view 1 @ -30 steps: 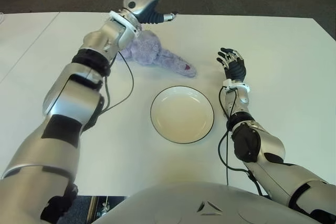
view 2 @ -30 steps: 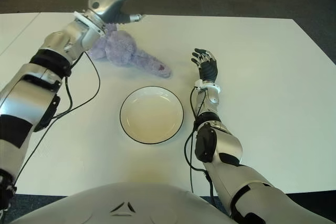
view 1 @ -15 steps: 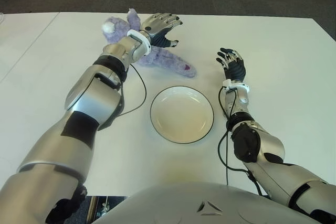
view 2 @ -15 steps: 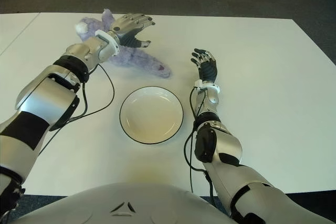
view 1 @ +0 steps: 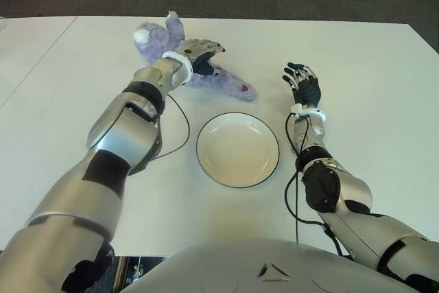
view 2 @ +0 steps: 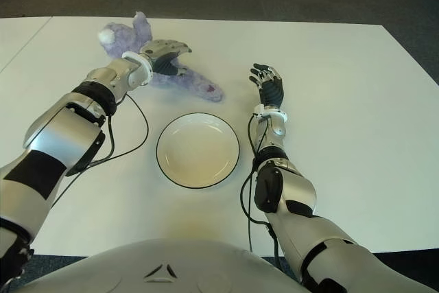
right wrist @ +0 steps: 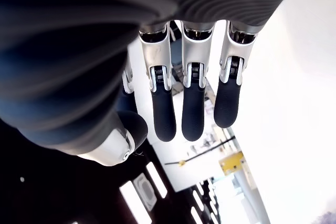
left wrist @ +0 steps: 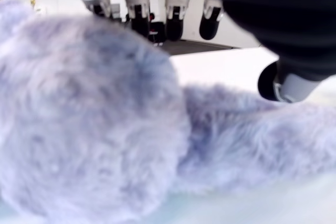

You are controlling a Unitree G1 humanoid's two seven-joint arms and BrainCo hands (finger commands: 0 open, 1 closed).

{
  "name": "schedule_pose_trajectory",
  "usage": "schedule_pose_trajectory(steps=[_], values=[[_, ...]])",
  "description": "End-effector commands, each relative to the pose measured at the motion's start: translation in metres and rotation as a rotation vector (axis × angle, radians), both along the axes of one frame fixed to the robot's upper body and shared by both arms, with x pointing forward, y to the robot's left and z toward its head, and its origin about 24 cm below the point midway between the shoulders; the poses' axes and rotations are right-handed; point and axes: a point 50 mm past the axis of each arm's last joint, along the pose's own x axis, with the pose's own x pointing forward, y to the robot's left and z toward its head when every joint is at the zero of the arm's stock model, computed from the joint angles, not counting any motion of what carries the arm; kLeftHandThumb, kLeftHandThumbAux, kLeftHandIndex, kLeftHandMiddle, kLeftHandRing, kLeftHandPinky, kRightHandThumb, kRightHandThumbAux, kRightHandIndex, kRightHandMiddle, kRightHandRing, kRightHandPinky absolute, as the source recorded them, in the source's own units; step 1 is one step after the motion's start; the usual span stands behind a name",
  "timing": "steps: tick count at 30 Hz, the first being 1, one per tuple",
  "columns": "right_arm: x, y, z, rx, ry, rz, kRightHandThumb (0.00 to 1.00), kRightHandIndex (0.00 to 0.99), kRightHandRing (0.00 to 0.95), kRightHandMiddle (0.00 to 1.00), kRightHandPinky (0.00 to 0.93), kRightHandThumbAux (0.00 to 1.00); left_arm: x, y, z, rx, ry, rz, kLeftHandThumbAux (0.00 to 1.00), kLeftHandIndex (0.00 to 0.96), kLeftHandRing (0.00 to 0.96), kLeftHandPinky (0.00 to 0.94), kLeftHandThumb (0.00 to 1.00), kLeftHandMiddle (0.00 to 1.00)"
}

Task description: Put the doll into the plate.

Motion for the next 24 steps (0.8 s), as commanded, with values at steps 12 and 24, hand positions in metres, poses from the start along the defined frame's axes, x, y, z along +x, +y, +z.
schedule_pose_trajectory(steps=[12,24], values=[[-0.096,0.025,-0.111,0.197,0.476,-0.012,0.713,0.415,0.316,0.34,0.303,0.729,-0.023,0.041,-0.057,0.32,0.292,0.137,0.314,0.0,0.0,0.0,0.326,0.0],[-0.096,0.025,-0.11,0.202,0.477,-0.018,0.714,0.417,0.331,0.346,0.328,0.729,-0.028,0.06,-0.065,0.483,0.245,0.134,0.296,0.0,0.0,0.0,0.283,0.0]])
